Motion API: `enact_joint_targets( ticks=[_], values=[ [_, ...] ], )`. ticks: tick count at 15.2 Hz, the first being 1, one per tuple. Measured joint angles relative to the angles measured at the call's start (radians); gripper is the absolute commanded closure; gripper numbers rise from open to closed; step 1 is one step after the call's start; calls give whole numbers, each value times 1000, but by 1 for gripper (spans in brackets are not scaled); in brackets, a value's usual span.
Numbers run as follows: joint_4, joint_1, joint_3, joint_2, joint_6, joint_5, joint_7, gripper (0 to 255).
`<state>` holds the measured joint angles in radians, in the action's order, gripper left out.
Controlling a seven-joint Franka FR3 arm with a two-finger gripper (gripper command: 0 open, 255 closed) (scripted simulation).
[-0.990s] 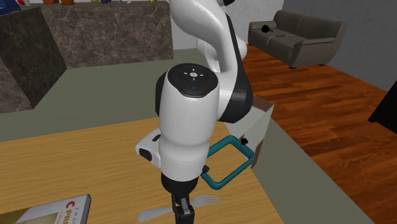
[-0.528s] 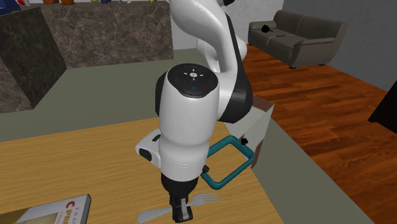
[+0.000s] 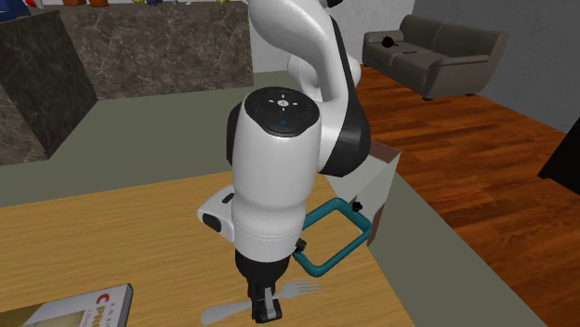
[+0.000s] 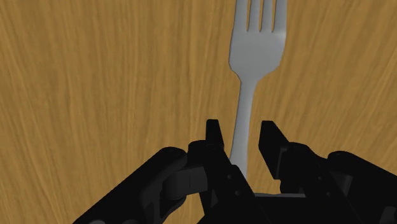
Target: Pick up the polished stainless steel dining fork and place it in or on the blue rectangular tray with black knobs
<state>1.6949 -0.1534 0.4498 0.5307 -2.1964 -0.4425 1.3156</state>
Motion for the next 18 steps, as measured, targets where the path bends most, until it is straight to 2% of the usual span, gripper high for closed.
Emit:
enact_joint_targets(
  ticks=[18],
  values=[
    [-102, 16, 37, -96, 184, 72, -66, 255]
  ],
)
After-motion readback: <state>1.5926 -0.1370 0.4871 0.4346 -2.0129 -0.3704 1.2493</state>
